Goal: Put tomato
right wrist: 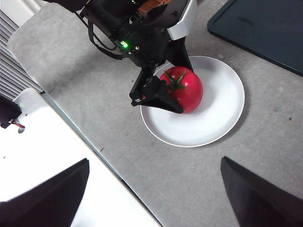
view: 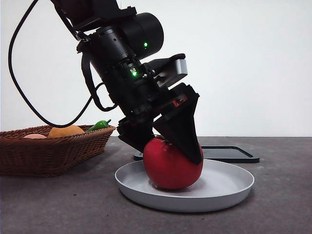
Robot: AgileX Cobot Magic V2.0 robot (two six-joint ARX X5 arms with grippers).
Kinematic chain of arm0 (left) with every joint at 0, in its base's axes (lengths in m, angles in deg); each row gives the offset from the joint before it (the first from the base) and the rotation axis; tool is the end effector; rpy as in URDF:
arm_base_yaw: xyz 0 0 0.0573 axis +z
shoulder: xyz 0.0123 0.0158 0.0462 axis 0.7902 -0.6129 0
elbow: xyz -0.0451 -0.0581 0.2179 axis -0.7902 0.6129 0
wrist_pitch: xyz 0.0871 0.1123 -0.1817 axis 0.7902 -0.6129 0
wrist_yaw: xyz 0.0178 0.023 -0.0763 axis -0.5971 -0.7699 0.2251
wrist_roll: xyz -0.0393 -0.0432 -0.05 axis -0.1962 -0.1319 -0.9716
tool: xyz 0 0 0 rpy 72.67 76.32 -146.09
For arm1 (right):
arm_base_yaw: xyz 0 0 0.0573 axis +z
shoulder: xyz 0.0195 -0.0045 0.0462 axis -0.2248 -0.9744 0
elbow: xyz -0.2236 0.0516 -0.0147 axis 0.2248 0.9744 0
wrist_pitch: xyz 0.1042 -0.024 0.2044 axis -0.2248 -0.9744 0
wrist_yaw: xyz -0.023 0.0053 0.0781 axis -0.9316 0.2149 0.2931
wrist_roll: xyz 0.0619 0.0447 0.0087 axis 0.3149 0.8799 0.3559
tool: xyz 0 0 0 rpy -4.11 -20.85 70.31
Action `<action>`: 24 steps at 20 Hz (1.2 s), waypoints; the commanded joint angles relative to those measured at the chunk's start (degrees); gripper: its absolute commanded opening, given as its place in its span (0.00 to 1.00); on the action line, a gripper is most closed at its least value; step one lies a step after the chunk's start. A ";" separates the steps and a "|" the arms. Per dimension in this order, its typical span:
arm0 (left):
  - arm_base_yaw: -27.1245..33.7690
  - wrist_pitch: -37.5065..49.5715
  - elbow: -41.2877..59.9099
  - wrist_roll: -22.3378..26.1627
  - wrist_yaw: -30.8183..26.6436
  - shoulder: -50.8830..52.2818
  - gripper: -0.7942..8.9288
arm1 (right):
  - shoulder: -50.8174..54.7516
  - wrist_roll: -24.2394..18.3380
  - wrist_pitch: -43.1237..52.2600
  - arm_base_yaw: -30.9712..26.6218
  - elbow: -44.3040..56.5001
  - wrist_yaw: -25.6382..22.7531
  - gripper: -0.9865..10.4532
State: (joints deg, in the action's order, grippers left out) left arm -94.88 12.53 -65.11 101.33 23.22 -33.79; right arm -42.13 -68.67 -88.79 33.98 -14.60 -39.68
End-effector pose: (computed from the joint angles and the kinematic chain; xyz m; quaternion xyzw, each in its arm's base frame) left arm 0.2516 -0.2594 0.1356 0.1777 0.4347 -0.4929 0.7325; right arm 0.0996 0.0699 0.2944 0.0163 0.3650 0.3921 0.8442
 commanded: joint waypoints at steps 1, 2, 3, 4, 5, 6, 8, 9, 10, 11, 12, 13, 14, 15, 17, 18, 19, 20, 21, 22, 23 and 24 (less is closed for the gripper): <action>-0.46 0.09 -2.19 -0.94 -0.07 -0.13 0.60 | -0.42 0.39 0.50 0.26 -1.11 -0.04 0.47; -0.46 0.09 -2.43 -0.96 -0.07 0.33 0.60 | -0.42 0.39 0.48 0.26 -1.11 -0.04 0.47; -0.37 0.11 -2.56 -0.98 -0.09 0.90 0.60 | -0.42 0.39 0.48 0.26 -1.11 -0.04 0.47; -0.35 0.07 -2.67 -1.14 -0.09 1.64 0.60 | -0.42 0.39 0.48 0.26 -1.11 -0.02 0.47; -0.28 0.09 -2.71 -1.68 -0.09 2.19 0.61 | -0.42 0.39 0.46 0.26 -1.14 -0.02 0.47; -0.13 -0.15 -2.78 -1.86 -0.09 2.93 0.61 | -0.42 0.39 0.46 0.26 -1.11 -0.02 0.47; -0.09 -1.07 -2.91 -1.84 -0.09 3.87 0.67 | -0.42 0.39 0.46 0.26 -1.11 0.00 0.47; 0.00 -1.64 -2.91 -1.99 -0.09 4.50 0.67 | -0.42 0.39 0.46 0.26 -1.11 0.00 0.47; 0.20 -2.40 -2.97 -2.25 -0.09 5.38 0.67 | -0.42 0.39 0.46 0.26 -1.14 0.00 0.47; 0.44 -2.73 -2.97 -2.29 -0.09 6.38 0.66 | -0.42 0.37 0.46 0.26 -1.11 -0.02 0.47; 0.81 -2.80 -2.97 -2.49 -0.09 7.82 0.66 | -0.42 0.37 0.48 0.26 -1.11 -0.02 0.47; 1.22 -2.80 -2.97 -2.71 -0.09 9.35 0.66 | -0.42 0.37 0.50 0.26 -1.11 -0.02 0.47; 1.86 -2.73 -2.97 -3.50 -0.09 11.37 0.66 | -0.44 0.37 0.50 0.26 -1.11 -0.02 0.47; 2.54 -2.75 -2.97 -4.02 -0.09 13.25 0.66 | -0.44 0.37 0.50 0.26 -1.11 -0.02 0.47; 4.55 -2.84 -2.97 -6.08 -0.09 17.62 0.66 | -0.44 0.37 0.52 0.26 -1.11 -0.02 0.47; 5.79 -3.23 -2.97 -7.10 -0.09 20.09 0.66 | -0.44 0.37 0.57 0.26 -1.11 -0.04 0.47; 6.88 -4.11 -2.97 -7.21 -0.09 22.12 0.66 | -0.44 0.37 0.63 0.26 -1.11 -0.04 0.47; 8.26 -5.73 -2.97 -7.19 -0.09 24.39 0.66 | -0.44 0.37 0.87 0.26 -1.11 -0.04 0.47; 9.49 -7.54 -2.97 -7.19 -0.07 26.12 0.66 | -0.44 0.37 1.11 0.26 -1.11 -0.02 0.47; 11.13 -10.14 -2.97 -7.17 -0.07 27.87 0.66 | -0.63 0.39 1.60 0.26 -1.11 -0.02 0.47; 12.90 -12.79 -2.97 -7.02 -0.04 29.33 0.66 | -1.25 0.39 2.08 0.26 -1.11 -0.02 0.47; 14.80 -15.63 -2.97 -6.80 -0.02 30.64 0.66 | -1.73 0.39 2.34 0.26 -1.11 -0.02 0.47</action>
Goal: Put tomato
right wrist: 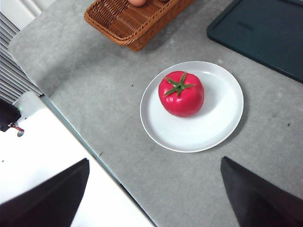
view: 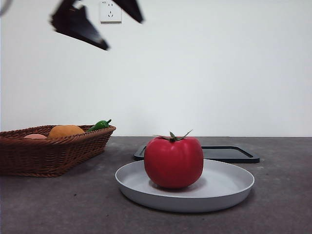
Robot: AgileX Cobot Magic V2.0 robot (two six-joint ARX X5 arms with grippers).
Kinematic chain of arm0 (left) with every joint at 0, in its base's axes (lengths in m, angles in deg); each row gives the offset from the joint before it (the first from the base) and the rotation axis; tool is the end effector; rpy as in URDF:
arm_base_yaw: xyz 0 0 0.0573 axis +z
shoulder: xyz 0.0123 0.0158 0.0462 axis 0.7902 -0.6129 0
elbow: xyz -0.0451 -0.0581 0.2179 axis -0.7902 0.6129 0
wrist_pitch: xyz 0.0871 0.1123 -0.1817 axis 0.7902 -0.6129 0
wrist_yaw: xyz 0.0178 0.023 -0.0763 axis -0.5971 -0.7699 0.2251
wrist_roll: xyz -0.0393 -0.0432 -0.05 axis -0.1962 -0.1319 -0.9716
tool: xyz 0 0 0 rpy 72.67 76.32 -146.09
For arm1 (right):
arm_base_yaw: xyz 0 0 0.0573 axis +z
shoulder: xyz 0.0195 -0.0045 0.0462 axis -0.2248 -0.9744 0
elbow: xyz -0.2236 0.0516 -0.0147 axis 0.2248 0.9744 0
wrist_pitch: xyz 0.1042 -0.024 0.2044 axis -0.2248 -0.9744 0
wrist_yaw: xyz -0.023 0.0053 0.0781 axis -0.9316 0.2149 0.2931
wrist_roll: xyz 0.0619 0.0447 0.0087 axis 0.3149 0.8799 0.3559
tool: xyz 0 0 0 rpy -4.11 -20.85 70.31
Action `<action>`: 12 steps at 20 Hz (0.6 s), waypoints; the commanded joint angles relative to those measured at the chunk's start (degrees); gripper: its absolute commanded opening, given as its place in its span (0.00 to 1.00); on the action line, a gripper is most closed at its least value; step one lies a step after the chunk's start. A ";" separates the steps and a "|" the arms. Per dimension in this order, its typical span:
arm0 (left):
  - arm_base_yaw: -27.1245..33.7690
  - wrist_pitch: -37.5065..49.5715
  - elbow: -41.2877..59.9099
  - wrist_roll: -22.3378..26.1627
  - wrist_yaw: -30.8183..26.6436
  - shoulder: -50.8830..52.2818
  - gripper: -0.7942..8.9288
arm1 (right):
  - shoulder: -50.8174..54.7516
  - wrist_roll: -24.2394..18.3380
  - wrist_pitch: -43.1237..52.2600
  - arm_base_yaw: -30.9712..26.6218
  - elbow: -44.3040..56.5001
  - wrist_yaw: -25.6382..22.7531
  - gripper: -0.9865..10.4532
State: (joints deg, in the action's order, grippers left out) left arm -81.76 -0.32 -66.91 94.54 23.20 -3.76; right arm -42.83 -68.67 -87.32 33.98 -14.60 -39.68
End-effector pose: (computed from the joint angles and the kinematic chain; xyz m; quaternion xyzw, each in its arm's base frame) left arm 0.2370 -0.1575 0.2890 0.0692 0.3248 -0.4003 0.8541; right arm 0.1038 0.0715 0.2955 0.0159 0.3588 0.3931 0.8465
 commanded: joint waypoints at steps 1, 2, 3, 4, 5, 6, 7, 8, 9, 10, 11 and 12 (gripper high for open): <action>3.41 -5.70 -1.18 -0.02 0.04 1.79 0.66 | -1.92 0.39 1.18 0.26 -1.11 0.00 0.47; 5.03 -8.83 -1.18 0.15 0.37 2.93 0.66 | -2.95 0.37 1.46 0.26 -1.11 0.00 0.47; 6.43 -11.58 -1.16 0.50 0.87 4.07 0.66 | -4.39 0.31 1.97 0.26 -1.11 0.02 0.47; 7.58 -13.81 -1.16 0.96 1.51 5.18 0.66 | -5.75 0.04 2.54 0.26 -1.11 0.04 0.47; 8.63 -16.00 -1.16 1.33 2.84 6.38 0.66 | -7.21 -0.35 3.17 0.26 -1.11 0.04 0.47; 9.40 -17.94 -1.16 1.57 4.50 7.45 0.66 | -8.50 -0.79 3.76 0.31 -1.11 0.07 0.47; 9.79 -19.76 -1.16 1.53 6.32 8.59 0.65 | -9.86 -0.96 4.35 0.33 -1.11 0.09 0.47; 9.81 -21.46 -1.16 1.33 7.61 9.70 0.65 | -11.10 -0.96 5.09 0.35 -1.11 0.09 0.47; 9.79 -23.56 -1.16 1.33 8.50 10.88 0.65 | -12.24 -0.96 5.79 0.57 -1.11 0.11 0.47; 9.64 -25.73 -1.16 1.38 9.01 11.96 0.65 | -13.38 -0.96 6.43 1.03 -1.11 0.11 0.47; 9.42 -27.74 -1.16 1.38 9.68 13.00 0.65 | -14.45 -0.98 6.86 1.55 -1.11 0.09 0.47; 9.07 -29.18 -1.16 1.40 10.05 13.97 0.65 | -15.37 -1.07 7.19 2.16 -1.11 0.09 0.47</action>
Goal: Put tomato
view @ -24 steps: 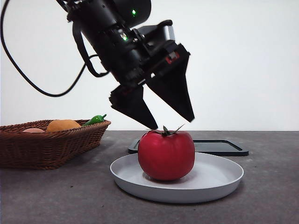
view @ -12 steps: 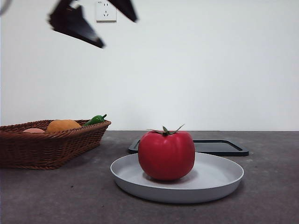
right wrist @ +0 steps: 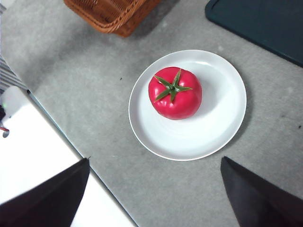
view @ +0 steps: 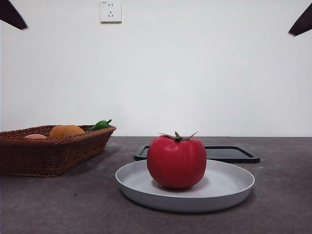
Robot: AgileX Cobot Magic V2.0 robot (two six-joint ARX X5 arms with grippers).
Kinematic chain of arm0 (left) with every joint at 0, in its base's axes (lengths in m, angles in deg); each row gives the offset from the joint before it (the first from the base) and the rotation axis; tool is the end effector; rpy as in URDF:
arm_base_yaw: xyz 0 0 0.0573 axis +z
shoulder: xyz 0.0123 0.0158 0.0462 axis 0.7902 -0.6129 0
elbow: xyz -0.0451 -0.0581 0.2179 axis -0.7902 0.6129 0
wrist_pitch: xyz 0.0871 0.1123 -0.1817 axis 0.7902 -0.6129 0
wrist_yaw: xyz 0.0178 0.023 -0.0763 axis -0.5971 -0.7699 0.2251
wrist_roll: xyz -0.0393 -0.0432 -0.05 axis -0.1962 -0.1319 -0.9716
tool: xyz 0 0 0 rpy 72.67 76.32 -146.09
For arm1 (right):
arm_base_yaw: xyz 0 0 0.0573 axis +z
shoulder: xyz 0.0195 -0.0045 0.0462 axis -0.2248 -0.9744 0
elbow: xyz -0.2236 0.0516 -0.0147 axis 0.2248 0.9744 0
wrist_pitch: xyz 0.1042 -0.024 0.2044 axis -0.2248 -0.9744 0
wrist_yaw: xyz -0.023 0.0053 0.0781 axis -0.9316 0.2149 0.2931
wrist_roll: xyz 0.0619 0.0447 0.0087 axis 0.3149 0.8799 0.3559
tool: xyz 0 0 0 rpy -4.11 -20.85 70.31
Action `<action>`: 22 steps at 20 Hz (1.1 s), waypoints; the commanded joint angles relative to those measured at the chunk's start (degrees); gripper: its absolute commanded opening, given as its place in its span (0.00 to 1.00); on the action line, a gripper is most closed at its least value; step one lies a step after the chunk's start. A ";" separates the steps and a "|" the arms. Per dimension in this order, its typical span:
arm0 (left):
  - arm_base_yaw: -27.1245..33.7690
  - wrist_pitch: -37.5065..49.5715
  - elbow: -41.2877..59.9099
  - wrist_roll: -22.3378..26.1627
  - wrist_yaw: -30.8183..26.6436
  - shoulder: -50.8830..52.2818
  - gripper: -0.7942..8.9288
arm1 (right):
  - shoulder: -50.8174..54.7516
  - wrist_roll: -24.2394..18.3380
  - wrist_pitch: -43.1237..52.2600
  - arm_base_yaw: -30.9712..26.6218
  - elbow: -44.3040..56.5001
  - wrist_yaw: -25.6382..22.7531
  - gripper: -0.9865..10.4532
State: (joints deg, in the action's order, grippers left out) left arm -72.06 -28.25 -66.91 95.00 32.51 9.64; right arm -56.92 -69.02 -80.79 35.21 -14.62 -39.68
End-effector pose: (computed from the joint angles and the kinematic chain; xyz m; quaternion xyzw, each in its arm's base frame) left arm 0.1702 -0.0927 0.3021 0.0052 0.4404 -0.3835 0.8117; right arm 0.1530 0.0944 0.2732 0.0131 0.4182 0.3929 0.8189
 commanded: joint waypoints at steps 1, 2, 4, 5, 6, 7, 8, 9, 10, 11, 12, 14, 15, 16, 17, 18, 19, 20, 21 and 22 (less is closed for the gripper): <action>-0.87 -2.08 -1.16 1.03 0.81 1.55 0.65 | -2.14 -0.74 1.07 1.57 -1.09 0.09 0.47; -0.87 -2.29 -1.16 1.11 0.79 2.45 0.65 | -2.86 -0.74 1.53 2.29 -1.09 0.07 0.47; -0.85 -2.21 -1.16 1.18 0.79 4.09 0.65 | -4.11 -0.74 2.64 3.93 -1.09 0.04 0.47; -0.85 -2.21 -1.16 1.18 0.79 4.61 0.65 | -4.61 -0.74 3.19 4.68 -1.09 0.02 0.47; -0.85 -2.23 -1.16 1.16 0.79 4.87 0.65 | -4.98 -0.74 3.65 5.09 -1.09 0.02 0.47; -0.85 -2.25 -1.16 1.14 0.79 5.14 0.65 | -5.51 -0.72 4.33 5.66 -1.09 -0.02 0.47; -0.85 -2.25 -1.16 1.14 0.79 5.25 0.65 | -5.99 -0.72 5.05 6.10 -1.09 0.00 0.47; -0.85 -2.25 -1.16 1.11 0.79 5.33 0.65 | -6.49 -0.72 5.77 6.56 -1.09 -0.02 0.47; -0.85 -2.25 -1.16 1.11 0.79 5.40 0.65 | -7.30 -0.72 6.86 7.15 -1.09 -0.09 0.47; -0.85 -2.25 -1.16 1.14 0.79 5.44 0.65 | -8.04 -0.72 7.74 7.63 -1.09 -0.42 0.47; -0.85 -2.23 -1.16 1.11 0.79 5.46 0.65 | -8.79 -0.72 8.72 8.09 -1.09 -0.94 0.47; -0.85 -2.23 -1.16 1.11 0.79 5.46 0.65 | -10.91 -0.74 11.21 9.20 -1.09 -3.06 0.47; -0.85 -2.23 -1.16 1.11 0.81 5.46 0.65 | -11.87 -0.74 12.31 9.62 -1.09 -3.76 0.47; -0.85 -2.21 -1.16 1.11 0.79 5.46 0.65 | -13.29 -0.77 13.73 10.14 -1.09 -4.61 0.47; -0.85 -2.21 -1.16 1.11 0.79 5.46 0.65 | -14.45 -0.77 14.84 10.47 -1.09 -4.90 0.47; -0.85 -2.23 -1.16 1.11 0.79 5.46 0.65 | -15.63 -0.77 15.96 10.75 -1.09 -4.94 0.47; -0.85 -2.23 -1.16 1.11 0.79 5.46 0.65 | -17.25 -0.77 17.31 11.06 -1.09 -4.94 0.47; -0.85 -2.23 -1.16 1.11 0.79 5.46 0.65 | -18.47 -0.77 18.29 11.30 -1.09 -4.94 0.47; -0.85 -2.23 -1.16 1.11 0.79 5.46 0.65 | -19.71 -0.77 19.28 11.54 -1.09 -4.96 0.47; -0.85 -2.23 -1.16 1.11 0.79 5.46 0.65 | -21.38 -0.77 20.52 11.89 -1.09 -4.96 0.47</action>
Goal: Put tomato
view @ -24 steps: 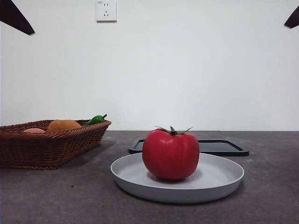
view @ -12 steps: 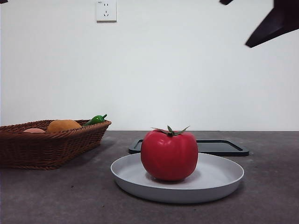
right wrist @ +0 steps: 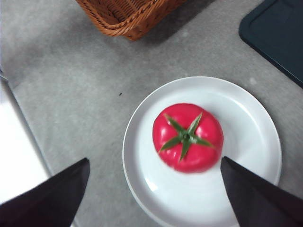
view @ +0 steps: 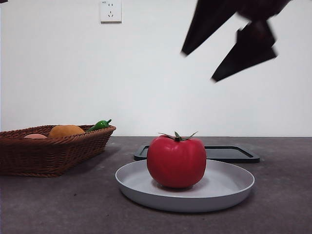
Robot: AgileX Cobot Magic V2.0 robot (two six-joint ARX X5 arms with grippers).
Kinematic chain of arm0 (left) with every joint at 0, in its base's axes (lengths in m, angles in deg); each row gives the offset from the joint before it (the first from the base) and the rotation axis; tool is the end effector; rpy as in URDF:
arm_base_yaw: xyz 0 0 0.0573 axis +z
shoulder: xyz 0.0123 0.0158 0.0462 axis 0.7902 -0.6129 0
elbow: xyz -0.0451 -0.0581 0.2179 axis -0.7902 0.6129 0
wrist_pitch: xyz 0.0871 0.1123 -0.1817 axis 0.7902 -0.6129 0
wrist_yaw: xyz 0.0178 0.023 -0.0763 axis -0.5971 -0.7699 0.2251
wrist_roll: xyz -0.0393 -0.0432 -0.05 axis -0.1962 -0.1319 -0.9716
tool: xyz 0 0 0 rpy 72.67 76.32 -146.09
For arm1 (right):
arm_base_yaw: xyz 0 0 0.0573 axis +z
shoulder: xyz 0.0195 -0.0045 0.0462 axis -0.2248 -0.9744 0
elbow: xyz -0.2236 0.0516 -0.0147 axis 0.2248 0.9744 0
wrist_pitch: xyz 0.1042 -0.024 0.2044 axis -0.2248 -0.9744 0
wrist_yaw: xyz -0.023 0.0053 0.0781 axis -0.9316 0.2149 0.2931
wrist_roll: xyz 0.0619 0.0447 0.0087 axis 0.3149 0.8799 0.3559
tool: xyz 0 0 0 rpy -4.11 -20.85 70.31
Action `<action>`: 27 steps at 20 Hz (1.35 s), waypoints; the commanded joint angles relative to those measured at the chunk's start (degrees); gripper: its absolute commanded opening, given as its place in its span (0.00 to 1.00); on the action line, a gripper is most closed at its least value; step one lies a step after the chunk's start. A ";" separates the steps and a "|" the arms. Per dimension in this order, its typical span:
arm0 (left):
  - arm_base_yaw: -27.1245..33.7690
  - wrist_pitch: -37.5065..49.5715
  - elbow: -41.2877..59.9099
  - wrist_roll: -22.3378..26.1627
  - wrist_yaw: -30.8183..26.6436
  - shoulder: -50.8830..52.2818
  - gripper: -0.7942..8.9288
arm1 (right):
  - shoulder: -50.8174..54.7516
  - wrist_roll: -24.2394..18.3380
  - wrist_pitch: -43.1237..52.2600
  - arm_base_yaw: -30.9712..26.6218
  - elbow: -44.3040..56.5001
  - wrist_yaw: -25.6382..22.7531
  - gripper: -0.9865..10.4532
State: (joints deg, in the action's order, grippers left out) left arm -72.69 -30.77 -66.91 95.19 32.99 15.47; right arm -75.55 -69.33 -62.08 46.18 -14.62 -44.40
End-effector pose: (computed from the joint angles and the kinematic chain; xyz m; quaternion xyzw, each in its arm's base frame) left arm 0.1453 -0.0861 0.3152 0.0094 0.4134 -0.3962 0.8198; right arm 0.2031 0.1627 0.2325 -0.0467 0.4151 0.4382 0.7959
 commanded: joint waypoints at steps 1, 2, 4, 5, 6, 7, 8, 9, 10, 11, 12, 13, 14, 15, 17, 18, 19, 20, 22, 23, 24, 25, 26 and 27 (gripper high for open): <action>-0.22 0.31 -1.16 0.92 0.31 -0.37 0.65 | -4.09 -0.46 2.78 1.20 -1.09 -0.24 0.47; -0.22 0.31 -1.16 0.92 0.31 -0.37 0.65 | -5.35 -0.46 3.67 1.44 -1.09 -0.28 0.47; -0.22 0.33 -1.16 0.92 0.33 -0.37 0.65 | -8.20 -0.44 5.60 1.99 -1.09 -0.55 0.47; -0.22 0.33 -1.16 0.92 0.31 -0.37 0.65 | -9.33 -0.44 6.40 2.25 -1.09 -1.11 0.47; -0.22 0.33 -1.16 0.92 0.31 -0.37 0.65 | -10.51 -0.46 7.21 2.60 -1.09 -2.14 0.47; -0.22 0.33 -1.16 0.92 0.31 -0.37 0.65 | -11.74 -0.44 8.00 2.95 -1.09 -3.28 0.48; -0.22 0.33 -1.16 0.92 0.31 -0.37 0.65 | -12.83 -0.44 8.70 3.28 -1.09 -4.31 0.50; -0.22 0.33 -1.16 0.92 0.31 -0.37 0.65 | -13.64 -0.44 9.29 3.56 -1.09 -4.98 0.51; -0.22 0.33 -1.16 0.92 0.31 -0.37 0.65 | -14.45 -0.44 9.81 3.80 -1.09 -5.68 0.53; -0.22 0.33 -1.16 0.92 0.33 -0.37 0.65 | -15.08 -0.44 10.25 3.98 -1.09 -6.05 0.53; -0.22 0.33 -1.16 0.92 0.31 -0.37 0.65 | -16.02 -0.44 10.75 4.26 -1.09 -6.03 0.53; -0.22 0.33 -1.16 0.92 0.31 -0.37 0.65 | -16.70 -0.44 11.15 4.50 -1.09 -6.08 0.53; -0.22 0.33 -1.16 0.92 0.31 -0.37 0.65 | -17.31 -0.44 11.41 4.63 -1.09 -6.84 0.53; -0.22 0.33 -1.16 0.92 0.31 -0.37 0.65 | -17.73 -0.46 11.69 4.83 -1.09 -7.48 0.53; -0.22 0.35 -1.16 0.92 0.31 -0.37 0.65 | -18.62 -0.44 12.44 4.94 -1.09 -7.72 0.53; -0.22 0.35 -1.16 0.92 0.31 -0.37 0.65 | -19.19 -0.44 13.07 4.96 -1.09 -7.69 0.53; -0.22 0.33 -1.16 0.92 0.31 -0.37 0.65 | -19.52 -0.42 13.42 4.94 -1.09 -7.72 0.53; -0.22 0.33 -1.16 0.90 0.31 -0.37 0.65 | -20.06 -0.42 13.86 4.94 -1.09 -7.72 0.53; -0.22 0.33 -1.16 0.90 0.31 -0.37 0.65 | -21.14 -0.42 14.21 4.94 -1.09 -7.67 0.53; -0.22 0.33 -1.16 0.90 0.31 -0.37 0.65 | -21.55 -0.39 14.19 4.94 -1.09 -7.69 0.53; -0.22 0.35 -1.16 0.90 0.31 -0.37 0.65 | -22.38 -0.39 14.12 4.94 -1.09 -7.69 0.53; -0.22 0.35 -1.16 0.90 0.31 -0.37 0.65 | -23.06 -0.39 14.16 4.94 -1.09 -7.69 0.53; -0.22 0.35 -1.16 0.87 0.31 -0.37 0.65 | -23.56 -0.42 14.16 4.94 -1.09 -7.74 0.53; -0.22 0.33 -1.16 0.87 0.31 -0.37 0.65 | -23.96 -0.42 14.29 4.94 -1.09 -7.74 0.53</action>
State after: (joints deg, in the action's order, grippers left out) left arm -72.69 -30.75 -66.91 95.19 32.99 15.49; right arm -98.56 -69.33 -48.40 50.51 -14.62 -51.92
